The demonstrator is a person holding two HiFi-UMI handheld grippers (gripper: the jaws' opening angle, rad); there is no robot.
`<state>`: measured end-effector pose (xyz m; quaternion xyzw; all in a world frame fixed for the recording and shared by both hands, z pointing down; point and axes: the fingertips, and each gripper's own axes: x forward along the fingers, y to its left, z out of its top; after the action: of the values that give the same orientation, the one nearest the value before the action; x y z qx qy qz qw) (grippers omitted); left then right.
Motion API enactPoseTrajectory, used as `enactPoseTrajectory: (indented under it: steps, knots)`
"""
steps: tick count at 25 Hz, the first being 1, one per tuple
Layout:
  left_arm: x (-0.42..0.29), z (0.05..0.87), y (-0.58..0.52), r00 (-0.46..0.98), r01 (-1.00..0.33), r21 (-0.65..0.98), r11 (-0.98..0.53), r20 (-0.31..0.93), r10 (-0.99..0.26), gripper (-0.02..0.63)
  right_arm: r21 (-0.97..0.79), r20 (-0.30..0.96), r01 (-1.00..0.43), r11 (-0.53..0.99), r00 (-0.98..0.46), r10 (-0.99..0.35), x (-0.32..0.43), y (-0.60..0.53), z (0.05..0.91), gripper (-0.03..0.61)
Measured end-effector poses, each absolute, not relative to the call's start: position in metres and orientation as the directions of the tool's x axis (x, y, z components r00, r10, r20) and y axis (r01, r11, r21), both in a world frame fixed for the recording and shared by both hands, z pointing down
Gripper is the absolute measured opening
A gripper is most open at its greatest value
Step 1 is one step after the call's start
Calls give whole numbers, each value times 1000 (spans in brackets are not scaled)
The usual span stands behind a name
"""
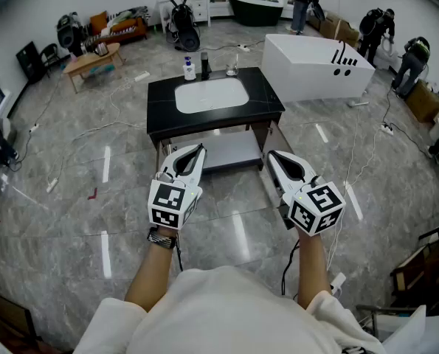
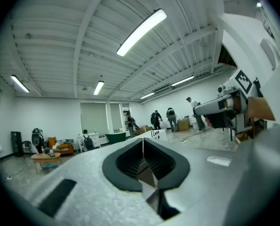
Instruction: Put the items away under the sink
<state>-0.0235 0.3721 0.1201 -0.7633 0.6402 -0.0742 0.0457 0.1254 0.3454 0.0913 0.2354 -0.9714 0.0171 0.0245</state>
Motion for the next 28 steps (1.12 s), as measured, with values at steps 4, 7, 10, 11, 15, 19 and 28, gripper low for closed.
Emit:
enactPoseTrajectory:
  steps: [4,7,10,11,15,19,28]
  knots:
    - [-23,111,367,195,-970,-147,-196,20,-981,-9,12,55,-454,891,-889,-454,130,338,92,8]
    - [-10,109,367,209,-961,-180,-208,17,-978,-2,13,45,-435,900,-899,-435,136,333,92,8]
    - [3,109,363,205,-961,-186,-204,12,-979,-2,-7,22,-423,906,-906,-423,143,325,88,8]
    - [8,110,362,208,-963,-174,-207,16,-978,-2,-6,17,-419,908,-908,-419,146,324,87,8]
    - [28,124,358,229,-965,-116,-234,56,-972,0,-13,14,-385,923,-923,-385,156,319,91,8]
    - [37,124,349,229,-962,-139,-234,52,-972,0,-65,5,-374,925,-927,-374,161,307,94,8]
    - [-1,142,277,204,-970,-123,-208,38,-978,0,-44,11,-369,928,-929,-369,136,244,114,8]
